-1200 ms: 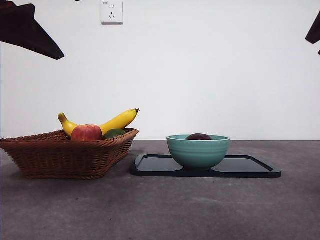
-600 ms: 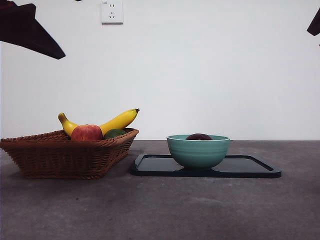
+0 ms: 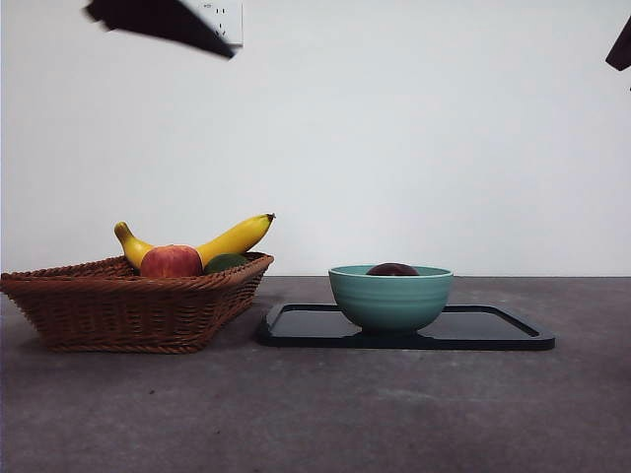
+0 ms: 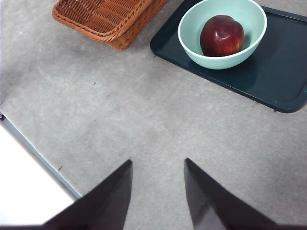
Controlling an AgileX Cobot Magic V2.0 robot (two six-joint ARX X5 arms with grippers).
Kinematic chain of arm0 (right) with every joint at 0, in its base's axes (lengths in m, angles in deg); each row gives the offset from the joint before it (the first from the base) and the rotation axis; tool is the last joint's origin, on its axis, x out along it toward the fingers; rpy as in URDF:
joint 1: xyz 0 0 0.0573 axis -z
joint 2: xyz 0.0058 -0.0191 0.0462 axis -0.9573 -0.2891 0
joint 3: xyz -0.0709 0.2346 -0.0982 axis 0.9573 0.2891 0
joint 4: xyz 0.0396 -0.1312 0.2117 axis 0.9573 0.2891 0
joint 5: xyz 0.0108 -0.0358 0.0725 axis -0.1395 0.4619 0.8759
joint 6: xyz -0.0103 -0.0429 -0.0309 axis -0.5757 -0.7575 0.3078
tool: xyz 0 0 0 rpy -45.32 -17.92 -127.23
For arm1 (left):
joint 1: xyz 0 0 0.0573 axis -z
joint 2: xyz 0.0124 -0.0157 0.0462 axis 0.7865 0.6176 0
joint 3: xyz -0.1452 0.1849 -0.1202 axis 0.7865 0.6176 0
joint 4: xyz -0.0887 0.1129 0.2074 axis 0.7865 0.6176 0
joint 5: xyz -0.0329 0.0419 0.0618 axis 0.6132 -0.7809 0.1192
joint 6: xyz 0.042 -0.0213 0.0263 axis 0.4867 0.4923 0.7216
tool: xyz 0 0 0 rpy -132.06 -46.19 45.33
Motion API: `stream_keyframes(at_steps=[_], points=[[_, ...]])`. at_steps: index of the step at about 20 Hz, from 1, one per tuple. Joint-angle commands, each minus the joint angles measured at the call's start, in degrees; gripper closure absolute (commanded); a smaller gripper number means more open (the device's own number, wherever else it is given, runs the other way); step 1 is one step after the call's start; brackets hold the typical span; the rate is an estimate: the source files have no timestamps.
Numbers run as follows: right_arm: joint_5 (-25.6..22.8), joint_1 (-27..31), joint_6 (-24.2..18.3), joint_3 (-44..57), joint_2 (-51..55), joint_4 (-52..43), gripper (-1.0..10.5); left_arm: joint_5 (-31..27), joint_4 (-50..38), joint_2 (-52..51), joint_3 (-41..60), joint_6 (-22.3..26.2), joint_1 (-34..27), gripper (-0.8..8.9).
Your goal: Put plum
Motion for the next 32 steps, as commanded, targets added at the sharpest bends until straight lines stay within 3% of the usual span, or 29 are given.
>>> stream_keyframes(at_steps=[1, 6, 14, 25, 32], points=[[0.2, -0.3, -0.5, -0.4, -0.2, -0.3, 7.7, -1.7, 0.5, 6.6, -8.0, -0.8, 1.0, 4.07], [0.2, -0.3, -0.1, -0.4, -0.2, -0.2, 7.7, -5.4, 1.8, 21.1, -21.4, -0.7, 2.3, 4.07], [0.2, -0.3, 0.9, -0.4, -0.2, 1.2, 7.7, -9.0, 1.8, 37.7, -33.5, -0.2, 3.6, 4.07], [0.2, -0.3, 0.9, -0.4, -0.2, 2.3, 7.7, -16.3, 1.0, 49.3, -35.1, 2.2, 6.2, 4.07], [0.2, -0.3, 0.8, -0.4, -0.2, 2.7, 7.7, -16.9, 1.0, 52.9, -35.1, 2.4, 7.3, 4.07]])
